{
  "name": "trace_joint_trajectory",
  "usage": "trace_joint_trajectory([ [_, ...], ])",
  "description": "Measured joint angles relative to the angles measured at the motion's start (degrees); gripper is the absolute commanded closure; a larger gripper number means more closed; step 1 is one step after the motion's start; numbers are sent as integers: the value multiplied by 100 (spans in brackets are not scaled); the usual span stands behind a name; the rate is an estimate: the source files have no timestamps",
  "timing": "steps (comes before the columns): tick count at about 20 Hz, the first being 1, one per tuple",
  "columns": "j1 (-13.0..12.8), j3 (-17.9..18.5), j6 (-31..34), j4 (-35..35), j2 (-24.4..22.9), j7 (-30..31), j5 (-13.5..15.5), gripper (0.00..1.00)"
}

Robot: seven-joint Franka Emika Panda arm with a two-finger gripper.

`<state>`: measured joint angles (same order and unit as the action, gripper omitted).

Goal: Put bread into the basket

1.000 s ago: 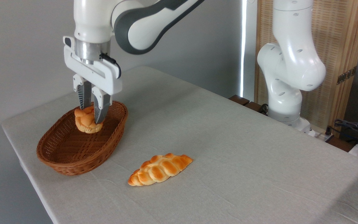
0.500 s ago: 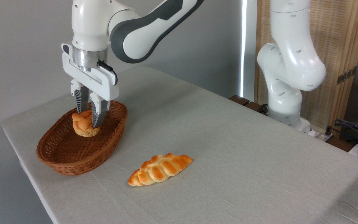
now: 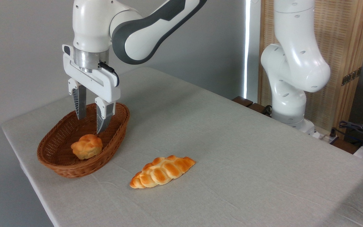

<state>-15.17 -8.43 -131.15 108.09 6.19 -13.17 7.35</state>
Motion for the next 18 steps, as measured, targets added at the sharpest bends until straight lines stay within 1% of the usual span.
trace_joint_trajectory([
  [2,20,63,120,-32,-81,0,-86,0],
  [4,50,218,500,-79,-272,-14,-213,0],
  [6,71,414,940,-91,-521,-206,-314,0],
  [8,85,596,1370,-90,-735,-768,-324,0],
  [11,91,833,1873,-88,-880,-1676,-329,0],
  [14,98,1154,2291,-88,-1031,-2607,-328,0],
  [16,106,1318,2561,-88,-1153,-2945,-328,0],
  [18,109,1431,2791,-89,-1246,-2976,-328,0],
])
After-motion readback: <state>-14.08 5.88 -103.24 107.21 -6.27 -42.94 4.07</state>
